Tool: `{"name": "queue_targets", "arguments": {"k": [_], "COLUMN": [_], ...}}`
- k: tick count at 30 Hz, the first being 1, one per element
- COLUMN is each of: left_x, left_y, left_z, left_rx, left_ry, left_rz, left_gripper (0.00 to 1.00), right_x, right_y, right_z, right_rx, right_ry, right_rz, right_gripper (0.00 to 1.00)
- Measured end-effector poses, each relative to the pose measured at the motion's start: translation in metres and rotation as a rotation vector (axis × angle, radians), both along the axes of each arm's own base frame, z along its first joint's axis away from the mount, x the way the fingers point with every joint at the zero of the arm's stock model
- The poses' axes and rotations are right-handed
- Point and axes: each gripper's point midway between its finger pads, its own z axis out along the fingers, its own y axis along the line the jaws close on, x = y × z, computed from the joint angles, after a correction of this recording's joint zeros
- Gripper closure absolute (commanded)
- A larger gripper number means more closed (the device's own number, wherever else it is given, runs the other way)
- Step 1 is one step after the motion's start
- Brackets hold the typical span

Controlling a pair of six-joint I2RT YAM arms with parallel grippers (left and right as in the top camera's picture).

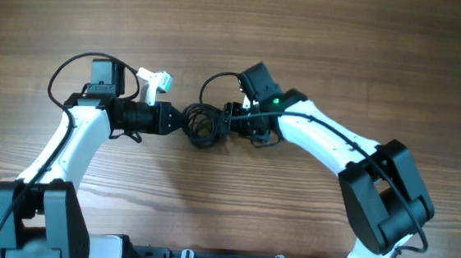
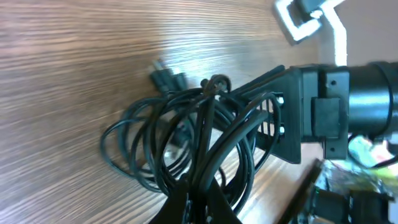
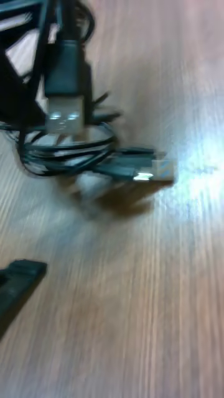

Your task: Untangle cables

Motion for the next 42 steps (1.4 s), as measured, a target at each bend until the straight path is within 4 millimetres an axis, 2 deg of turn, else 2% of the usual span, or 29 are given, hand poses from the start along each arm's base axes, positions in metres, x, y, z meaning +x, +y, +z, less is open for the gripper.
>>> {"name": "queue_targets", "arguments": {"k": [2, 7, 10, 11, 13, 16, 20, 23, 24, 25, 26, 37, 40, 42], "left_x": [0.002, 0.008, 0.009, 0.009, 0.009, 0.009, 0.009, 0.009, 0.009, 0.009, 0.009, 0.009, 0.010, 0.010], "left_y": [0.007, 0.030, 0.036, 0.037, 0.038, 0.040, 0.043, 0.047, 0.049, 0.050, 0.052, 0.056, 0.055, 0.052], "left_z": [-0.004, -0.015, -0.018, -0.019, -0.020, -0.021, -0.023, -0.026, -0.026, -0.028, -0.028, -0.031, -0.031, -0.030], "left_rx": [0.029, 0.097, 0.118, 0.124, 0.133, 0.142, 0.162, 0.183, 0.189, 0.200, 0.207, 0.232, 0.231, 0.227], "left_ry": [0.026, 0.088, 0.106, 0.110, 0.116, 0.120, 0.129, 0.141, 0.145, 0.149, 0.150, 0.161, 0.159, 0.151], "left_rz": [0.044, 0.165, 0.199, 0.206, 0.217, 0.225, 0.243, 0.263, 0.270, 0.277, 0.283, 0.308, 0.305, 0.294], "left_gripper": [0.96, 0.96, 0.96, 0.96, 0.96, 0.96, 0.96, 0.95, 0.89, 0.08, 0.00, 0.00, 0.00, 0.00], "right_x": [0.000, 0.003, 0.003, 0.004, 0.005, 0.006, 0.009, 0.010, 0.010, 0.010, 0.009, 0.010, 0.008, 0.006], "right_y": [0.005, 0.011, 0.011, 0.011, 0.010, 0.007, 0.005, 0.006, 0.006, 0.006, 0.006, 0.009, 0.015, 0.023], "right_z": [-0.005, -0.009, -0.010, -0.010, -0.011, -0.012, -0.012, -0.012, -0.012, -0.012, -0.012, -0.011, -0.009, -0.007], "right_rx": [0.024, 0.058, 0.062, 0.061, 0.055, 0.042, 0.030, 0.031, 0.031, 0.033, 0.034, 0.046, 0.056, 0.070], "right_ry": [-0.023, -0.060, -0.064, -0.066, -0.073, -0.080, -0.091, -0.095, -0.096, -0.095, -0.094, -0.085, -0.094, -0.106], "right_rz": [-0.004, -0.009, -0.012, -0.010, -0.010, -0.021, -0.027, -0.030, -0.030, -0.029, -0.028, -0.048, -0.038, -0.025], "right_gripper": [0.53, 0.64, 0.74, 0.83, 0.88, 0.89, 0.73, 0.71, 0.71, 0.71, 0.71, 0.72, 0.76, 0.84]}}
